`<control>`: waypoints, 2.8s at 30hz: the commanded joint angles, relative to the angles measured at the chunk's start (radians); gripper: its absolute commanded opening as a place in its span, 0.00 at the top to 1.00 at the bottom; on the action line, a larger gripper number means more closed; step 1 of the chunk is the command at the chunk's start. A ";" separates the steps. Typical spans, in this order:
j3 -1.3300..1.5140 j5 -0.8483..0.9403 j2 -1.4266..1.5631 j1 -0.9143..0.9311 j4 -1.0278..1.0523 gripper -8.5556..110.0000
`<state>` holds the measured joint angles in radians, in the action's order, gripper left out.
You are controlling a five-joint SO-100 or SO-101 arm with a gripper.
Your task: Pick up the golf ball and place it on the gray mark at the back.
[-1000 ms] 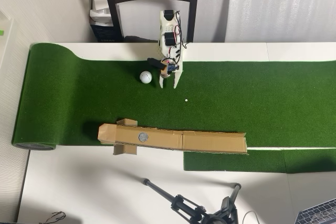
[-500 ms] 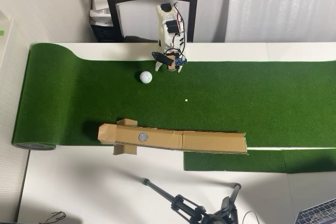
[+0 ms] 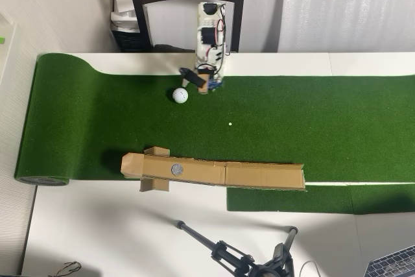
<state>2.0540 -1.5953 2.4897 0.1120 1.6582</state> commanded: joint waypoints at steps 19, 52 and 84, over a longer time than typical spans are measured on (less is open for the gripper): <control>0.138 0.109 0.005 0.345 -0.092 0.54; 0.382 0.078 -0.012 0.310 -0.295 0.54; 0.520 0.101 -0.014 0.299 -0.503 0.54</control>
<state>2.5848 -1.5110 2.4804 0.3973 1.1750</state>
